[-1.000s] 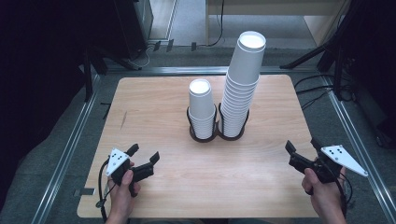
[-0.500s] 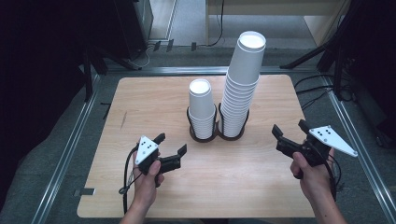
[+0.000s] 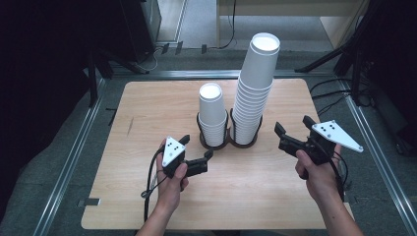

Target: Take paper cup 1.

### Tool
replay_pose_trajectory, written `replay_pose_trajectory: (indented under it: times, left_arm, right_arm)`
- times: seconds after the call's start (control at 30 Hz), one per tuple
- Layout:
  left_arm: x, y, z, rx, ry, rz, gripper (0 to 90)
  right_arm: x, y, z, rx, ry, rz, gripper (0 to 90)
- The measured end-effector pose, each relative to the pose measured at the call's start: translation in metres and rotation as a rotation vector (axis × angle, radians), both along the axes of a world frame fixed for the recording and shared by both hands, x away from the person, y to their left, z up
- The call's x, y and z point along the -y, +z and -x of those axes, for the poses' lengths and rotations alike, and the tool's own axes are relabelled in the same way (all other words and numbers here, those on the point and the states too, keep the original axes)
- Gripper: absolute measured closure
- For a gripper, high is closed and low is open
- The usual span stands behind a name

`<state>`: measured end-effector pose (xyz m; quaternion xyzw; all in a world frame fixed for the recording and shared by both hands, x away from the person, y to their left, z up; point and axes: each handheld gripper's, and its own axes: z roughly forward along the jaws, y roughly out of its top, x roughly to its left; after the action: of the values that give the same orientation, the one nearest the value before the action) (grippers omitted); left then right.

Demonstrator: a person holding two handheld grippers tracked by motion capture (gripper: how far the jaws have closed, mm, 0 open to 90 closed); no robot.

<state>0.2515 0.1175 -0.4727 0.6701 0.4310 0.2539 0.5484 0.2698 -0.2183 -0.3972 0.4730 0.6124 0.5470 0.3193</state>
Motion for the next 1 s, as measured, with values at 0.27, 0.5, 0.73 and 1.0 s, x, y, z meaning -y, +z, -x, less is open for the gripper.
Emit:
replay_pose_trajectory:
  times: [0.27, 0.5, 0.73, 1.0]
  left_arm:
    - [0.025, 0.010, -0.002, 0.025, -0.026, -0.017, 9.7]
    - [0.054, 0.018, -0.011, 0.033, -0.049, -0.027, 9.7]
    - [0.070, 0.021, -0.021, 0.037, -0.050, -0.022, 9.7]
    - [0.087, 0.024, -0.033, 0.041, -0.039, -0.025, 9.7]
  right_arm:
    - [-0.020, 0.016, -0.002, 0.015, 0.026, 0.014, 11.5]
    - [-0.032, 0.028, -0.006, 0.021, 0.034, 0.025, 11.3]
    - [-0.044, 0.040, -0.014, 0.010, 0.066, 0.025, 9.8]
    - [-0.049, 0.050, -0.024, -0.001, 0.060, 0.022, 8.3]
